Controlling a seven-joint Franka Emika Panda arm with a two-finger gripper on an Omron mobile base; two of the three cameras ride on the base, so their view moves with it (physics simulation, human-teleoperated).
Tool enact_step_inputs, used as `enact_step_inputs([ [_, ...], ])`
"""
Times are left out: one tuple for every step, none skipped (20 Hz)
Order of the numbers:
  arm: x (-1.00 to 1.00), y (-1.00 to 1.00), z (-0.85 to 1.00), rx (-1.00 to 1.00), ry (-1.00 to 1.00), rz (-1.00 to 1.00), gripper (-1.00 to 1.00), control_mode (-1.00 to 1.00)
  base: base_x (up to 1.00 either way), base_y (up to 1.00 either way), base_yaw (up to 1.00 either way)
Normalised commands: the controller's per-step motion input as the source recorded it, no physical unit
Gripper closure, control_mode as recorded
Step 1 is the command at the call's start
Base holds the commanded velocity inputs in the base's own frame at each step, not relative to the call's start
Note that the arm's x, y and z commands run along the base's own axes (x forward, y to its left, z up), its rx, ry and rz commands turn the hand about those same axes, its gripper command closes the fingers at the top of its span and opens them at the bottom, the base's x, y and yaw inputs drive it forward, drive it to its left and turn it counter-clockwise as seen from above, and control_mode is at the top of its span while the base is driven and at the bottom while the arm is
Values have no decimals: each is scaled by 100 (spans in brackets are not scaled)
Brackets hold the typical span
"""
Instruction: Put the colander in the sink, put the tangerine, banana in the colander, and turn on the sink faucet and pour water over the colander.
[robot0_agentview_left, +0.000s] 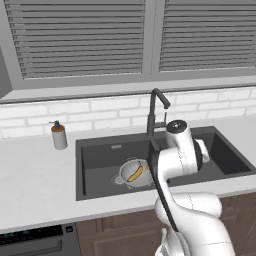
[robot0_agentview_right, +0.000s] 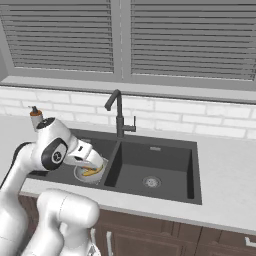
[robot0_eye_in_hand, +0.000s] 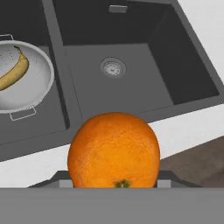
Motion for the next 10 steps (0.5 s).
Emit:
enact_step_inputs([
  [22,95,19,-4,8,-2,100,-100,0,0,0],
  [22,95,16,-4,8,-1,100,-100,0,0,0],
  [30,93,13,-2,10,0,100,-100,0,0,0],
  [41,91,6,-1,8,0,100,-100,0,0,0],
  [49,88,4,0,8,0,100,-100,0,0,0],
  [60,82,0,0,10,0,100,-100,0,0,0],
  [68,80,-2,0,11,0,100,-100,0,0,0],
  [73,74,-23,0,7,0,100,-100,0,0,0],
  [73,66,-31,0,0,0,100,-100,0,0,0],
  [70,56,-43,0,0,0,100,-100,0,0,0],
])
